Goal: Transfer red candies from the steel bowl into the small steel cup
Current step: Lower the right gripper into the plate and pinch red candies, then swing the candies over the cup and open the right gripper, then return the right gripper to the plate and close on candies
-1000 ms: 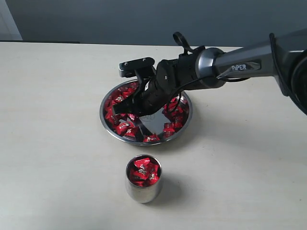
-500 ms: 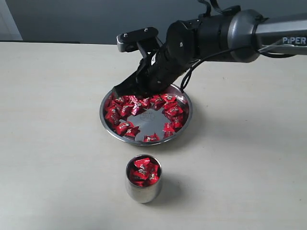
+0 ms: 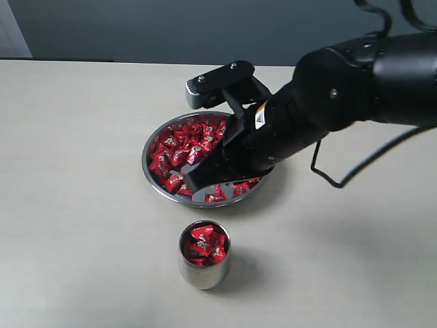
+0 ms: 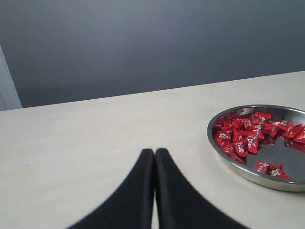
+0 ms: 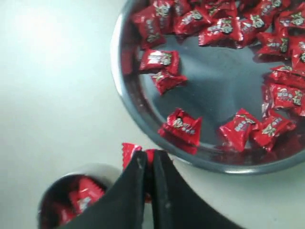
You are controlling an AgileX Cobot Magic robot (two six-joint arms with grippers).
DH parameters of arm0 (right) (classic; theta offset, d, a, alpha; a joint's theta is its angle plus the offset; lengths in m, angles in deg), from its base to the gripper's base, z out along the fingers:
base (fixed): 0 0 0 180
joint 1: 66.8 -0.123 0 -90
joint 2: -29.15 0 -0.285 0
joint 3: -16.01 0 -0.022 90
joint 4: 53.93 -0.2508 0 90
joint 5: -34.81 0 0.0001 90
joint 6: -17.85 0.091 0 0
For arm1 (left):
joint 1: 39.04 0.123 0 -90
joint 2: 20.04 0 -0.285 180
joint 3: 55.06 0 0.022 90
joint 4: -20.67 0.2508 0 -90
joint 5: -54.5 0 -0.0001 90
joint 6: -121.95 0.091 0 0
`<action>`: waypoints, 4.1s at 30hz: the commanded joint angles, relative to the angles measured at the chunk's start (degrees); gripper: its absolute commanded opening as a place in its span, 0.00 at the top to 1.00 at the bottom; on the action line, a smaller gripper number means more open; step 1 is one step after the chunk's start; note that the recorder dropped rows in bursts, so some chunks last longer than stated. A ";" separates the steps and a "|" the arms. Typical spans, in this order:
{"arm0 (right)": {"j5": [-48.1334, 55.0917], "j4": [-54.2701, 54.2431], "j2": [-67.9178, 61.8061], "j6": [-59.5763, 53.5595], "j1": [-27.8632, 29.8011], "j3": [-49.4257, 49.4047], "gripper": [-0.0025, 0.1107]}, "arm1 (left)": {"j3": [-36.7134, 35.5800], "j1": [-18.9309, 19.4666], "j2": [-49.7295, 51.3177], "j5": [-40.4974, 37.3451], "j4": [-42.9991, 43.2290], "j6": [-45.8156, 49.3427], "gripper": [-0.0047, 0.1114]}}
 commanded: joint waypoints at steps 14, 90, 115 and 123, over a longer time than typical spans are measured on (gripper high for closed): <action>1.16 -9.15 2.25 -7.01 -7.52 -6.05 0.95 | -0.26 0.03 -0.28 0.19 -0.07 -0.05 0.94; -3.78 -13.44 -30.82 -5.98 4.45 21.40 0.65 | -0.26 0.03 -0.28 0.18 -0.07 -0.05 0.94; -6.95 -16.44 -33.53 -10.02 4.10 21.40 0.75 | -0.26 0.03 -0.28 0.18 -0.07 -0.05 0.94; -8.13 -16.44 -30.59 -10.02 4.10 21.40 0.98 | -0.26 0.03 -0.28 0.34 -0.07 -0.05 0.94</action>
